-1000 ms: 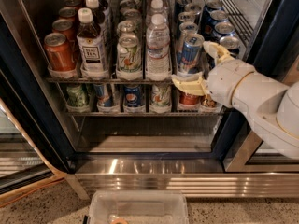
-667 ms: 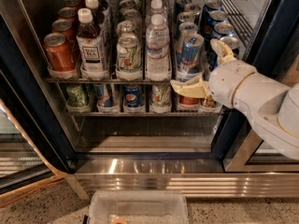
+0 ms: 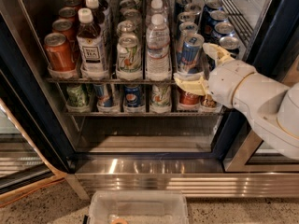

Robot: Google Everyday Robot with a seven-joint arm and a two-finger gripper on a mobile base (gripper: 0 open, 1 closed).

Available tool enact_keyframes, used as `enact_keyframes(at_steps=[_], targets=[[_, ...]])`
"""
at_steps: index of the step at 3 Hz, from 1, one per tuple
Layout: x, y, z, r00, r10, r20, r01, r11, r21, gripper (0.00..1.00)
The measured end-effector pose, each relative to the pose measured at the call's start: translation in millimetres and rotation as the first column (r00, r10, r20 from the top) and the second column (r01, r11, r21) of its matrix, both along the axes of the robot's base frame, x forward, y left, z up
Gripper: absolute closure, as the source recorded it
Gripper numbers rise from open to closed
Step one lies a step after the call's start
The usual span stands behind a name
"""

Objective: Pick redbull can from top shelf of fridge

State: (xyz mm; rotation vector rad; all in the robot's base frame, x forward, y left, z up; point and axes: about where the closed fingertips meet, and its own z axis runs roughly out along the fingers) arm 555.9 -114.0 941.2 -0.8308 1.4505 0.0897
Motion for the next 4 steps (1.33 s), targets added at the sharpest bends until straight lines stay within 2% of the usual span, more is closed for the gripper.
enact_keyframes(at_steps=[2, 4], targets=[[12, -9, -7, 0.9964, -0.081, 0.025, 0.081, 0.997, 0.003, 0.15], [26, -7, -28, 0.9927, -0.12, 0.011, 0.12, 0.993, 0.013, 0.22]])
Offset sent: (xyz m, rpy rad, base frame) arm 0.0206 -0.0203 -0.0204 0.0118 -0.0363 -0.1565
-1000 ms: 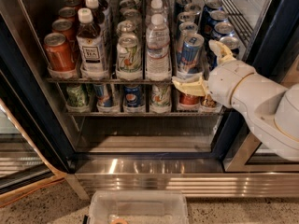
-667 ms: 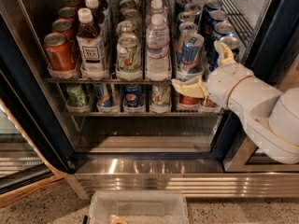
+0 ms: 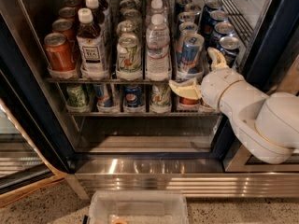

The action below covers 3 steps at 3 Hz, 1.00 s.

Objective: Pick redbull can from top shelf of fridge

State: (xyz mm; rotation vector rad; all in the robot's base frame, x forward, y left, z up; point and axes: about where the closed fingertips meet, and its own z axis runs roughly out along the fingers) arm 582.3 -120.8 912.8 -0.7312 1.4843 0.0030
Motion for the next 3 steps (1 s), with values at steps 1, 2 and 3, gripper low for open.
enact_keyframes(at_steps=[1, 2, 3], targets=[[4, 10, -4, 0.9999, 0.015, 0.004, -0.015, 1.0, -0.003, 0.23], [16, 15, -4, 0.9998, 0.013, 0.018, -0.013, 1.0, -0.005, 0.25], [32, 20, -1, 0.9992, 0.007, 0.039, -0.007, 1.0, -0.002, 0.27]])
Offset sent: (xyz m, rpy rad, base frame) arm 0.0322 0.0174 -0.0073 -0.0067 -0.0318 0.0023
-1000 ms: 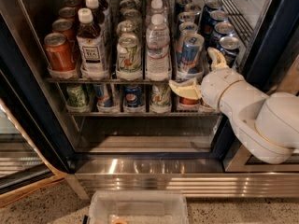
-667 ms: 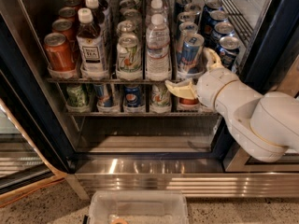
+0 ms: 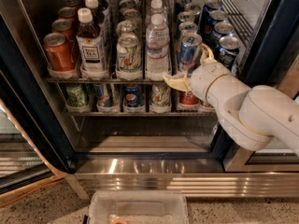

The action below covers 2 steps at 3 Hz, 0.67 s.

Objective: Pick redbull can from top shelf of fridge

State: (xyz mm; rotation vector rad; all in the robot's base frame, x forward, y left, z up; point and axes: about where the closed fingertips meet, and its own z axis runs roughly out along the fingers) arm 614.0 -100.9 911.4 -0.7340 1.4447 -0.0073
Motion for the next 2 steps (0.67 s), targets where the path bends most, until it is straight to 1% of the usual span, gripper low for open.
enact_keyframes(at_steps=[1, 2], targets=[[8.8, -0.4, 6.3, 0.9997, -0.013, 0.019, 0.013, 1.0, 0.007, 0.4], [5.8, -0.3, 9.9, 0.9997, -0.013, 0.02, 0.013, 1.0, 0.007, 0.6]])
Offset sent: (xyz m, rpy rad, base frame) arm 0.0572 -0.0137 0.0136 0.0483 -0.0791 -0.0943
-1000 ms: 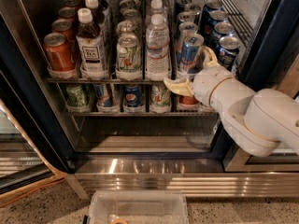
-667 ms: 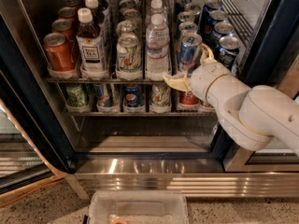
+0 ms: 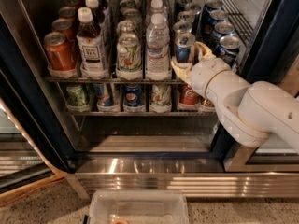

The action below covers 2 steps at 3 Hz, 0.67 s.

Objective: Pick redbull can from top shelf of fridge

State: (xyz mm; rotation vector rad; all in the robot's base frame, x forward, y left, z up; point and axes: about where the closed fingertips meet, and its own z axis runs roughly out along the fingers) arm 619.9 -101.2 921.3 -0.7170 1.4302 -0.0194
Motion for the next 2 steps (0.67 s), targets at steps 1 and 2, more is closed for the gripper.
enact_keyframes(at_steps=[1, 2], targets=[[0.5, 0.5, 5.1, 1.0, 0.0, 0.002, 0.0, 1.0, 0.0, 0.83], [0.6, 0.5, 9.4, 1.0, 0.001, 0.002, -0.001, 1.0, -0.001, 1.0]])
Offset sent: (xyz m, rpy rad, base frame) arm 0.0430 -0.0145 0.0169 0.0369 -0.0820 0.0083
